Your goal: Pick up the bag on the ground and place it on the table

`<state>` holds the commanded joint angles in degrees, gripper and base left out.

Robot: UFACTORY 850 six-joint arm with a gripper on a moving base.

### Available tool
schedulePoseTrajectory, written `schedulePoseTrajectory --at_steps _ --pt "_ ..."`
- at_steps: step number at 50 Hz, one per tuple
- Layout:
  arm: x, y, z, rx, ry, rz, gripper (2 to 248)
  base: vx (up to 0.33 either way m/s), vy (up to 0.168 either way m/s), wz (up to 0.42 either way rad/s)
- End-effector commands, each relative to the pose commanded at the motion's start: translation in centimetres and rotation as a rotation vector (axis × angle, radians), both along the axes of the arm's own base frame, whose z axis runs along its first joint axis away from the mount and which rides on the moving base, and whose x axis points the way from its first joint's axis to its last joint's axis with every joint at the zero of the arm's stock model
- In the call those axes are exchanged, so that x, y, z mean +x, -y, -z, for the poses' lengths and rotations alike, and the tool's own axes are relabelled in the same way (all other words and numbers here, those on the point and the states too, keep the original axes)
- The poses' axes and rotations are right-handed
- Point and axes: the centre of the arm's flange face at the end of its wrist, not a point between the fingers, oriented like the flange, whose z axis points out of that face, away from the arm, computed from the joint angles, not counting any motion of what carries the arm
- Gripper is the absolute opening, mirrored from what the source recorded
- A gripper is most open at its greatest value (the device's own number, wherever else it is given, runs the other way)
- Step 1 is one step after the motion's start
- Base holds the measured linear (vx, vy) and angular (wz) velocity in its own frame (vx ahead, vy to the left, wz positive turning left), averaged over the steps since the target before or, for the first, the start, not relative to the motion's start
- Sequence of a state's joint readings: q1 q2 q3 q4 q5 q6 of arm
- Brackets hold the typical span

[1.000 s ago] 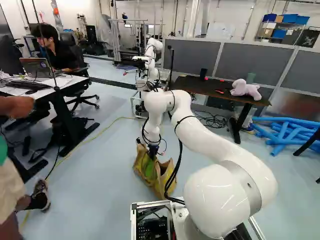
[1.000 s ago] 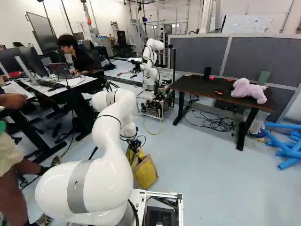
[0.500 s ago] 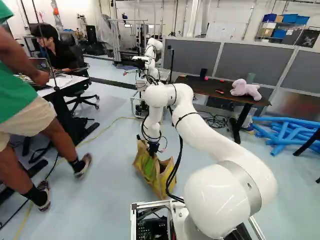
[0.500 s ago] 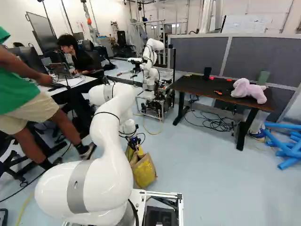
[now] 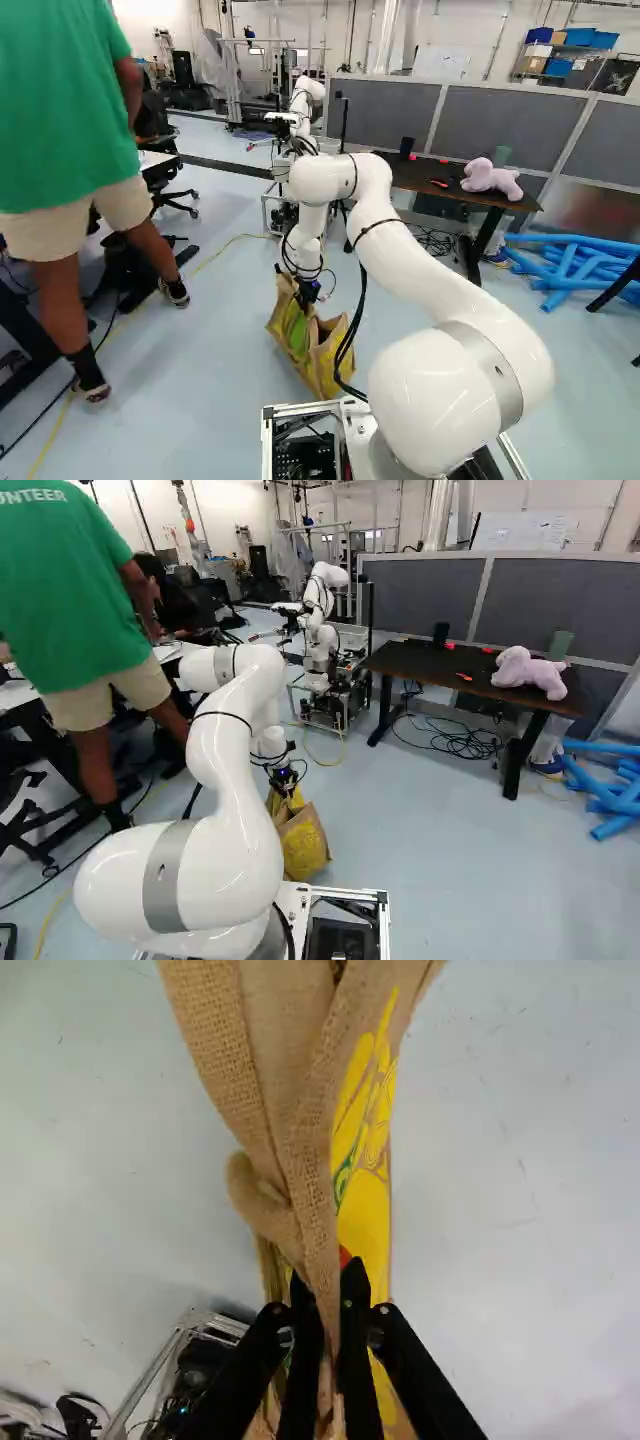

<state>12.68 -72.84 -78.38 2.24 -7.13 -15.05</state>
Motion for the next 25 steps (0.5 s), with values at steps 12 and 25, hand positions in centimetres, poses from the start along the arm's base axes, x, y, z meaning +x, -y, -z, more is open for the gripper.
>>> schedulePoseTrajectory --at_steps 12,25 --pt "-1.4 -0.2 -1.8 -0.003 -0.028 0.014 23 0.000 0.000 0.000" --pt "-2.9 -0.3 -3.7 -0.007 -0.055 0.028 23 0.000 0.000 0.000"
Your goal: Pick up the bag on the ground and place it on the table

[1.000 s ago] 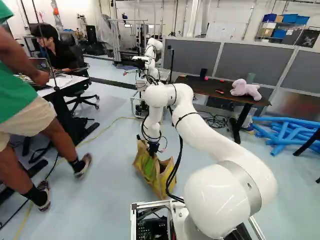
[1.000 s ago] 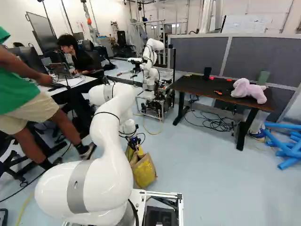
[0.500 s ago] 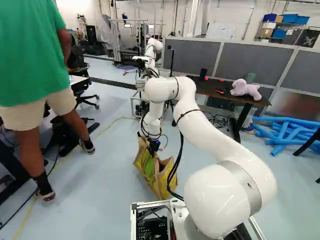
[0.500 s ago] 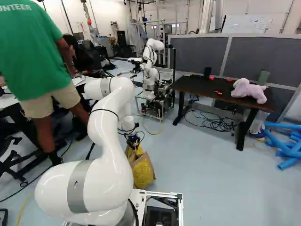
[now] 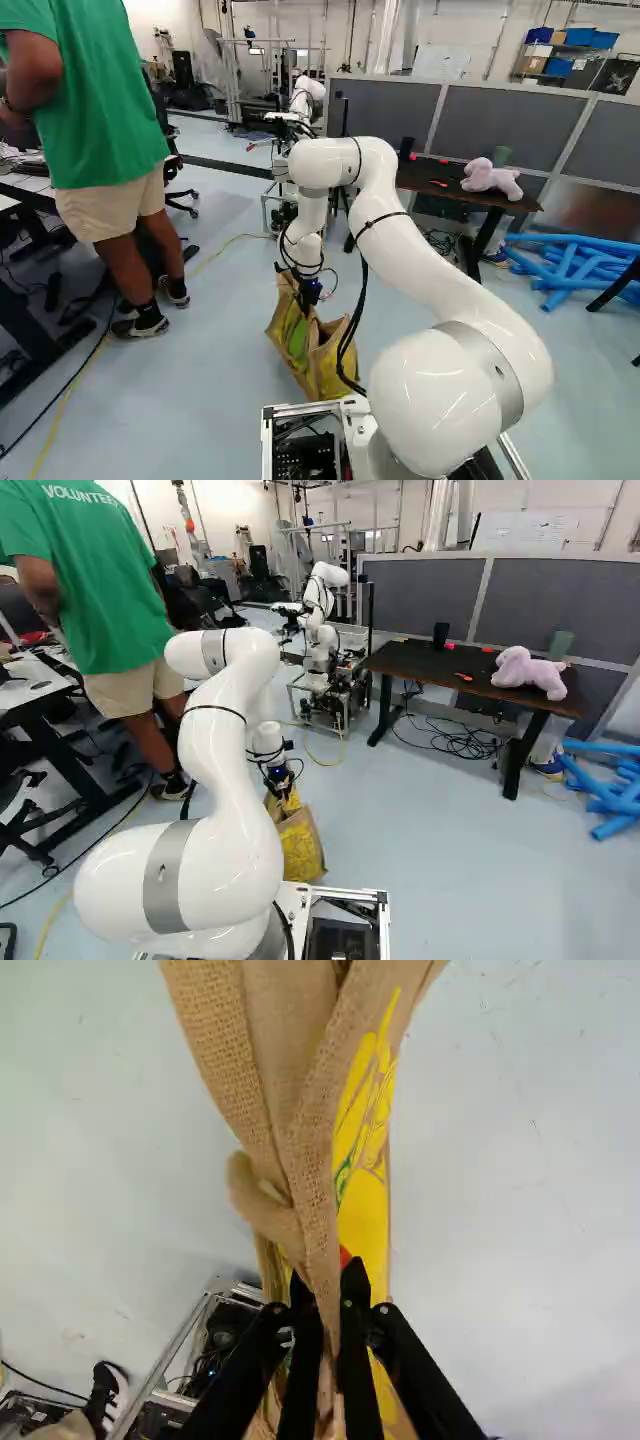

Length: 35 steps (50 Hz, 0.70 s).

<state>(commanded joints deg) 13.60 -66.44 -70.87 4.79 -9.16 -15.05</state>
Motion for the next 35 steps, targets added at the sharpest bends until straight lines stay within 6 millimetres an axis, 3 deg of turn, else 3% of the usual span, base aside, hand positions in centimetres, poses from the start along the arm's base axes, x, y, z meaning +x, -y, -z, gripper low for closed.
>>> schedulePoseTrajectory --at_steps 35 --pt "-3.9 1.0 -5.1 0.004 0.044 0.003 23 0.000 0.000 0.000"
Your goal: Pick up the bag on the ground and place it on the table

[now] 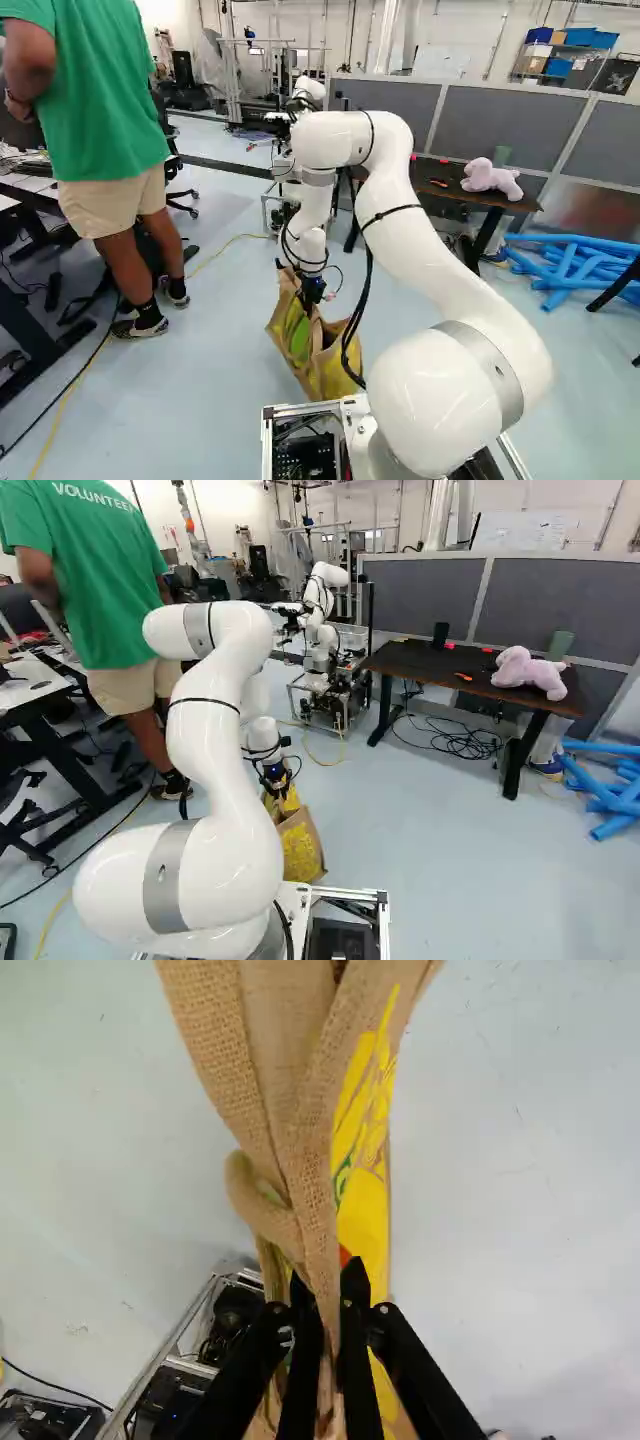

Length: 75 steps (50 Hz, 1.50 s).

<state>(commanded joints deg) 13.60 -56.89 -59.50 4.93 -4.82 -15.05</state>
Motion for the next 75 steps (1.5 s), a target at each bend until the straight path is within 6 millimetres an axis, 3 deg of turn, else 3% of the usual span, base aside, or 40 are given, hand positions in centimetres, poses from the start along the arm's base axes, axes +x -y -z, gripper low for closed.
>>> schedulePoseTrajectory --at_steps 29,75 --pt "-3.4 3.7 -4.3 0.000 -0.010 0.134 23 0.000 0.000 0.000" --pt "-3.4 5.5 -11.3 0.024 0.080 0.193 23 0.000 0.000 0.000"
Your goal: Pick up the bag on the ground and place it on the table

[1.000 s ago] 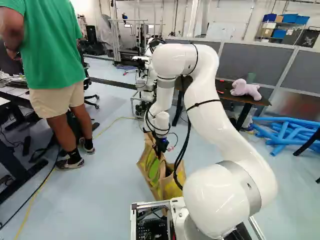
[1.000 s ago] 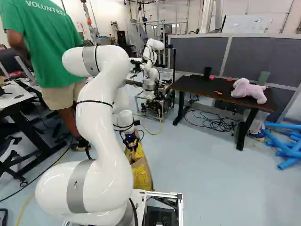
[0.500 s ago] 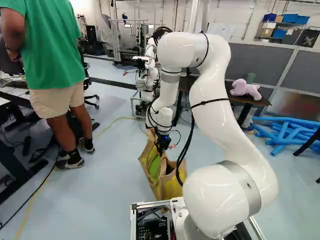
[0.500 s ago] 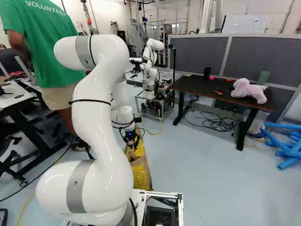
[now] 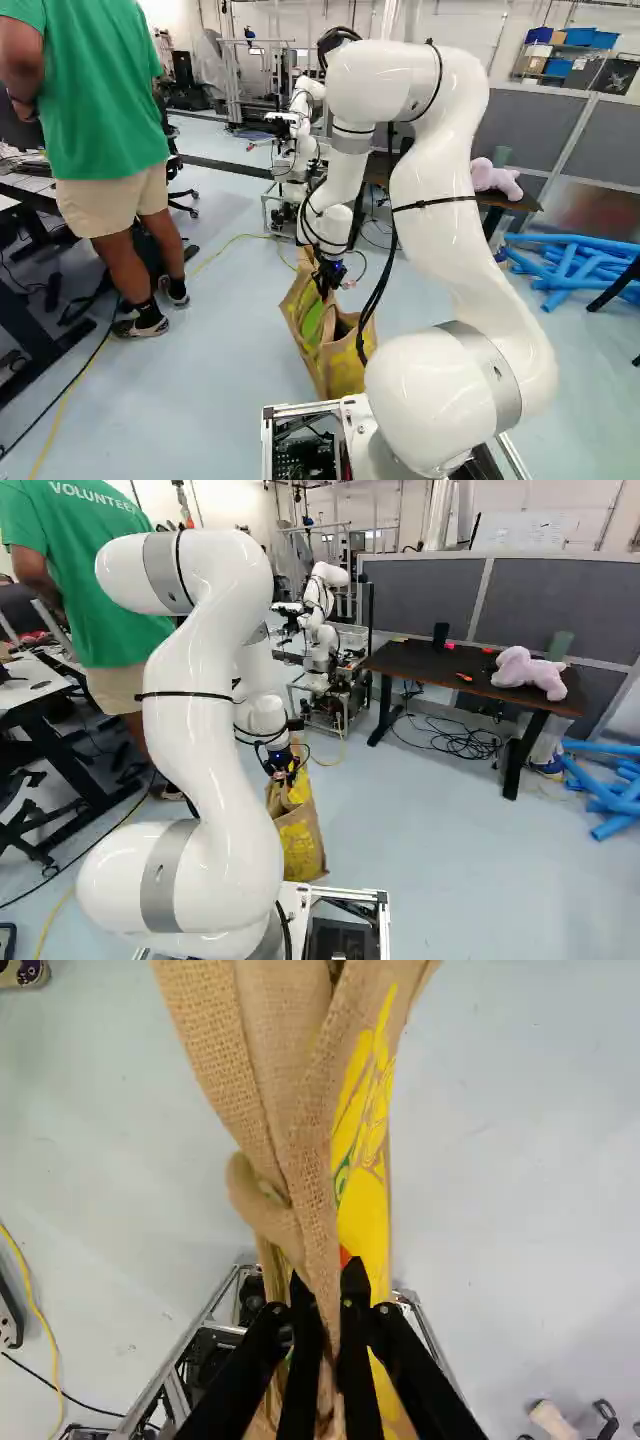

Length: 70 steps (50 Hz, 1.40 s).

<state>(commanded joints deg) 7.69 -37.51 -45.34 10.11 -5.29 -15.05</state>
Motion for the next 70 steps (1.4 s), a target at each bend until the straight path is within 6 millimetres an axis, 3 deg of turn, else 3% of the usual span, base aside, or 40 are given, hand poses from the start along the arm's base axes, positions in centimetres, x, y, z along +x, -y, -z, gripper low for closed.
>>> schedulePoseTrajectory --at_steps 70 --pt "-0.1 1.4 -10.5 0.037 -0.002 0.028 23 0.000 0.000 0.000"
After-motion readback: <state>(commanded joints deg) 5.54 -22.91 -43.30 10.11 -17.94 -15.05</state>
